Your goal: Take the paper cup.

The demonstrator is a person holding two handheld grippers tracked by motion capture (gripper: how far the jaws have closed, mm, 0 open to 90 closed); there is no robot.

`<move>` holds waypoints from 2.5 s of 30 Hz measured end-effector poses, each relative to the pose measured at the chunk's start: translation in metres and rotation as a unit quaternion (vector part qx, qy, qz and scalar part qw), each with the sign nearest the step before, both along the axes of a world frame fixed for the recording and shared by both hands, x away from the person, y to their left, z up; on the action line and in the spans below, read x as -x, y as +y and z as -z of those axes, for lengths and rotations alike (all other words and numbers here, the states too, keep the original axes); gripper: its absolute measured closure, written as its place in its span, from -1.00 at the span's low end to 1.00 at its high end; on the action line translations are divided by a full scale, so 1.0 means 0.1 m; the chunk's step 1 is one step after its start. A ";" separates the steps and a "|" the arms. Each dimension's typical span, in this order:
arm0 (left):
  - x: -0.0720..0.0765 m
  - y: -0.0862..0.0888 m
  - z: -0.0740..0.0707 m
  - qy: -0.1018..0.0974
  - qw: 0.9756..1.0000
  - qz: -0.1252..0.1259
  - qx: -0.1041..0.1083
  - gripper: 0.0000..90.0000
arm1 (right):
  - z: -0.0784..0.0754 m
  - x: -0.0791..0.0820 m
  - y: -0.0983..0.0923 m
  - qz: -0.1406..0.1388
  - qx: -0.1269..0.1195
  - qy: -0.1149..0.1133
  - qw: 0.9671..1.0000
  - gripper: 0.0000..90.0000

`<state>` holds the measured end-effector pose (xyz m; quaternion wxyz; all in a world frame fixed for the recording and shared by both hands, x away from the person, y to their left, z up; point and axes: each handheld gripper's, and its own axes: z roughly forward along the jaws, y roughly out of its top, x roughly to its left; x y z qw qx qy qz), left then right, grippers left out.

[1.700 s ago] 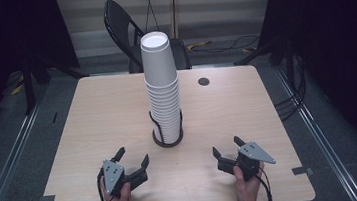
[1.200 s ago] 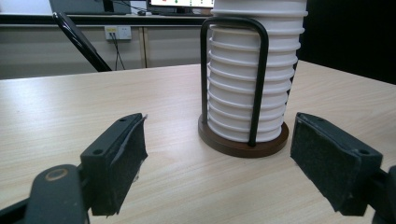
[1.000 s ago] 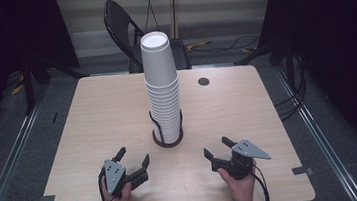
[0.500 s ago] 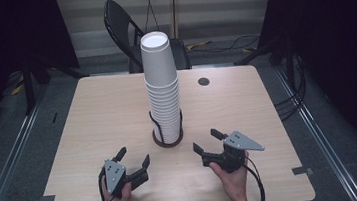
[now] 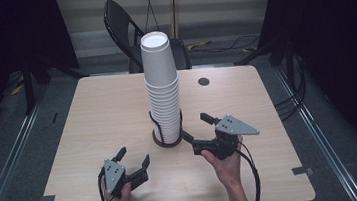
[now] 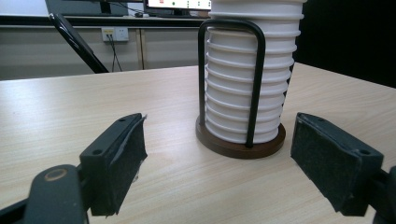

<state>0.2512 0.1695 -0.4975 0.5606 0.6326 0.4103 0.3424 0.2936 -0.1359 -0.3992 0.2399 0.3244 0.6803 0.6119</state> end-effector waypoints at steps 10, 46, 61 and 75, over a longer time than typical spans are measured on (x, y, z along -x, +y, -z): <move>0.00 0.00 0.00 0.002 1.000 0.002 0.002 -0.61 | -0.29 -0.11 0.08 -0.019 -0.001 -0.016 1.000 -0.70; 0.00 0.01 0.00 -0.001 1.000 0.000 0.007 -0.61 | -1.22 -0.57 0.28 -0.056 -0.009 -0.063 0.996 -0.72; 0.00 0.01 0.00 -0.002 1.000 0.000 0.009 -0.61 | -1.32 -0.90 0.43 -0.071 -0.018 -0.039 0.997 -0.72; 0.01 0.01 0.01 -0.004 1.000 0.000 0.012 -0.61 | -1.33 -1.08 0.64 -0.086 0.006 -0.021 0.996 -0.77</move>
